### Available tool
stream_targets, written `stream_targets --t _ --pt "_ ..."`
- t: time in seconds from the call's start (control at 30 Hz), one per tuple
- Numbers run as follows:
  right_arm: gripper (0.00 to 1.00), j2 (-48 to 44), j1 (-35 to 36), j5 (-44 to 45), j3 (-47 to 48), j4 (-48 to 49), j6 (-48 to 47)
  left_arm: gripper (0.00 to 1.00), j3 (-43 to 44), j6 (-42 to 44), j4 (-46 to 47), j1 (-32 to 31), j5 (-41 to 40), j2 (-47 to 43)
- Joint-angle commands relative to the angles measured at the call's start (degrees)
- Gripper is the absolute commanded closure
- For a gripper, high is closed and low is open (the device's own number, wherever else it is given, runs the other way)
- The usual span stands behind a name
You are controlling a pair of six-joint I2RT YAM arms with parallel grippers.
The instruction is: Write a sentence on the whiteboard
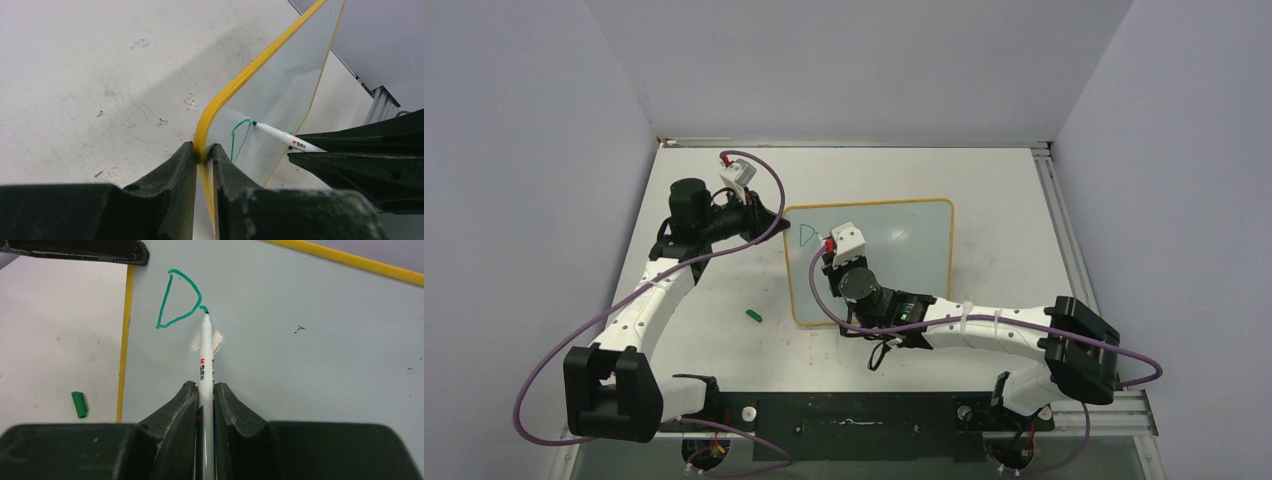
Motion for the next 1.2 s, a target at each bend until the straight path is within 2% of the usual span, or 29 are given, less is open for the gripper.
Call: stream_targets --t 0.0,0.57,1.17 --pt "0.95 -1.41 -0.16 2.37 -1.68 -2.06 1.9 1.0 0.48 0.44 2.33 0.04 1.05 -1.51" --pt "0.95 -1.37 1.29 2.73 -2.73 -2.7 2.96 1.0 0.37 0.4 2.33 0.09 1.06 -1.46" --pt "0.95 0.38 -1.47 2.92 0.87 -2.05 1.19 1.0 0.41 0.4 2.37 0.04 1.06 -1.63"
